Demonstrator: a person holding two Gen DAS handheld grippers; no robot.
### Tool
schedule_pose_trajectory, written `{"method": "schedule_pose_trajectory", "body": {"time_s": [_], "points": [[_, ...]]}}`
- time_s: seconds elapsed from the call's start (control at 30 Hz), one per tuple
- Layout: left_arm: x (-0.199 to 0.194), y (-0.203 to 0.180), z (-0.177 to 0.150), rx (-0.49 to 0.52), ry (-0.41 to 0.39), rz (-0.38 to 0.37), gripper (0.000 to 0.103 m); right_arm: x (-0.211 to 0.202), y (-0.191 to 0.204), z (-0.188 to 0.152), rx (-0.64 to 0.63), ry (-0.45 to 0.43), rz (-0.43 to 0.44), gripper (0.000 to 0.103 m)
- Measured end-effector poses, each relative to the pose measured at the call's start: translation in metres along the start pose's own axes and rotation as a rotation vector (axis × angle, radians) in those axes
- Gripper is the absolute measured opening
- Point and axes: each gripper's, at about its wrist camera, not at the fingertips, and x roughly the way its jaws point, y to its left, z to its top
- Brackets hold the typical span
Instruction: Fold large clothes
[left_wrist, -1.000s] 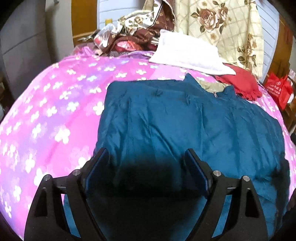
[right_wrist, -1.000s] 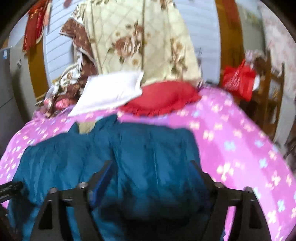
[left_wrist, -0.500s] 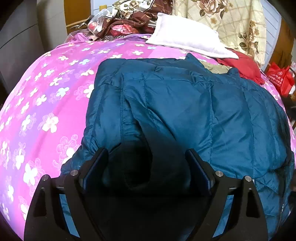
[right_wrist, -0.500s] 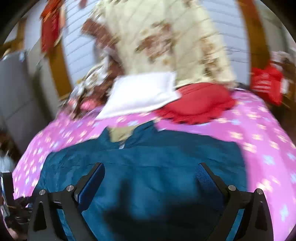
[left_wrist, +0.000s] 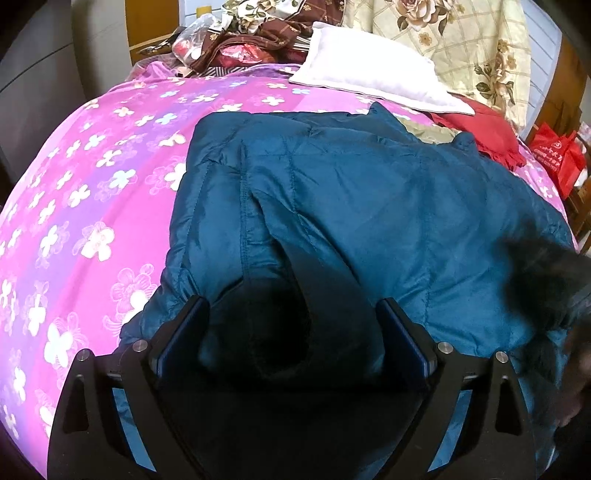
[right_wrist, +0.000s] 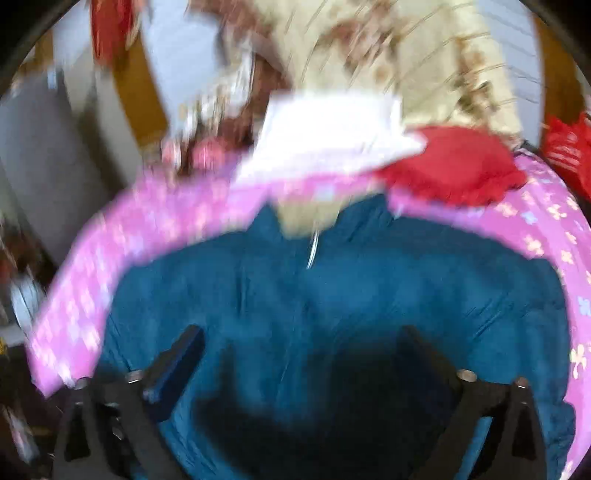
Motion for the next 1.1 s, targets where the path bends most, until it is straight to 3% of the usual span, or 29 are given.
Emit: {"method": "schedule_pose_trajectory", "body": {"time_s": [0.03, 0.17, 0.23, 0.27, 0.37, 0.47, 0.63, 1.1], "points": [[0.0, -0.001, -0.001, 0.005, -0.001, 0.004, 0.093, 0.007, 0.006, -0.006, -0.035, 0.016, -0.051, 0.103], [-0.002, -0.002, -0.003, 0.014, -0.007, 0.016, 0.093, -0.042, -0.019, -0.019, 0.065, -0.155, 0.02, 0.102], [-0.001, -0.002, -0.003, 0.014, -0.008, 0.016, 0.094, -0.061, -0.047, -0.029, 0.115, -0.21, -0.022, 0.102], [0.0, -0.002, -0.003, 0.016, -0.008, 0.017, 0.097, -0.061, -0.058, -0.03, 0.133, -0.21, -0.038, 0.102], [0.003, -0.003, -0.004, 0.026, -0.015, 0.018, 0.103, -0.034, -0.11, -0.051, 0.22, -0.074, -0.048, 0.103], [0.005, -0.005, -0.005, 0.028, -0.017, 0.014, 0.103, -0.028, -0.126, -0.072, 0.223, -0.136, 0.028, 0.103], [0.006, -0.006, -0.008, 0.036, -0.036, 0.022, 0.103, -0.026, -0.115, -0.072, 0.195, -0.142, -0.021, 0.103], [0.005, -0.01, -0.011, 0.044, -0.061, 0.045, 0.103, -0.02, -0.117, -0.075, 0.202, -0.152, -0.024, 0.103]]}}
